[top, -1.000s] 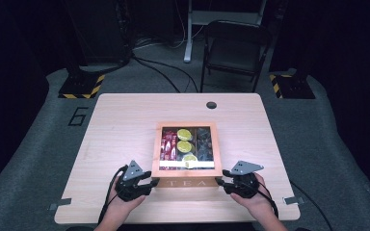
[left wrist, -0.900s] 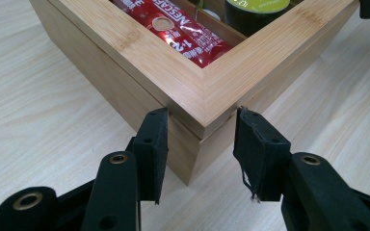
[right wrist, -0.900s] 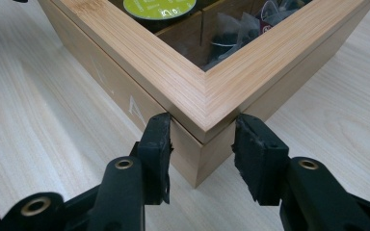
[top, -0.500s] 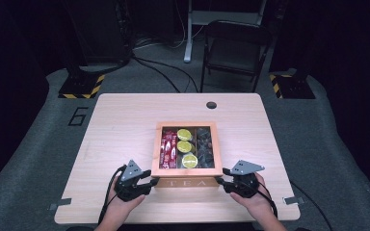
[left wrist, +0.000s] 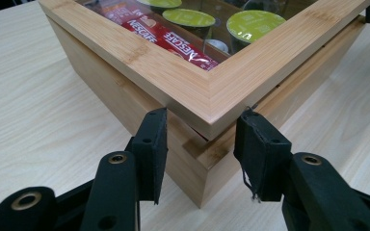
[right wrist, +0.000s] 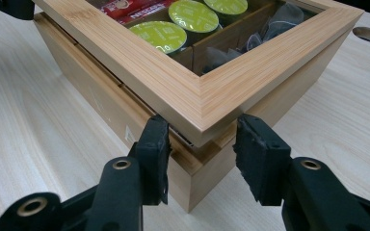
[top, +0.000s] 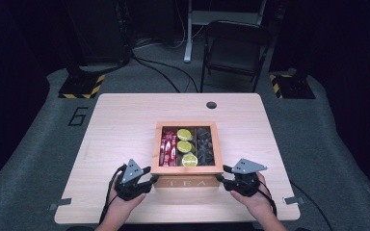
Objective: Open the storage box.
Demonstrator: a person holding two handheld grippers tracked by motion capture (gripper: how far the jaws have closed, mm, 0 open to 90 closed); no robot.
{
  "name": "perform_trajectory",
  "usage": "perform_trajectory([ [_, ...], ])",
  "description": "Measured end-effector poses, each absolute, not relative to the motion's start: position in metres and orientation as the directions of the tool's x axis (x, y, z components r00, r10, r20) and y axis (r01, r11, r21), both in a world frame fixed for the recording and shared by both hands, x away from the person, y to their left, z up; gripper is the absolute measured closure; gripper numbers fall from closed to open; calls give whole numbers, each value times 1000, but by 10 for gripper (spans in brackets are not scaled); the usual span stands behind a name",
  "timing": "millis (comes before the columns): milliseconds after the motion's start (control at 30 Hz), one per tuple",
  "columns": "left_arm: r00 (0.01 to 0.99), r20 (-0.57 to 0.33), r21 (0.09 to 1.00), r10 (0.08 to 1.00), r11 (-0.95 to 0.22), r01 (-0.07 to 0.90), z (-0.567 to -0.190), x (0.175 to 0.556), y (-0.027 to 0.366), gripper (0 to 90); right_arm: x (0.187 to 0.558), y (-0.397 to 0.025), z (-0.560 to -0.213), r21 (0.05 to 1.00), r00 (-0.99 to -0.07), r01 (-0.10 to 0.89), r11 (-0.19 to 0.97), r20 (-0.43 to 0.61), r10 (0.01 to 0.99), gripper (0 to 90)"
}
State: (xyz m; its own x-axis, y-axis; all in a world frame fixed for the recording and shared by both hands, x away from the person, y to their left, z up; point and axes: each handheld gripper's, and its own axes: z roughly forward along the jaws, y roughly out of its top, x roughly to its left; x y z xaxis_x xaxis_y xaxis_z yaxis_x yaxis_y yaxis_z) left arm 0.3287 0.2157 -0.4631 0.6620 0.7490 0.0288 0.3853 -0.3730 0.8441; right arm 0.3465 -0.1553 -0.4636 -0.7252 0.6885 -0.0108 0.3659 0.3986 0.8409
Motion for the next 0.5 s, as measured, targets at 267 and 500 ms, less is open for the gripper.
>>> perform_trajectory([
  [267,659,39,858,751,-363,364,-455,330,214,518,348,-155,-457,854,-717,347,387,-24,696,507],
  [500,672,31,865,740,-356,352,-439,337,217,508,348,-155,-441,874,-710,305,377,-55,702,501],
])
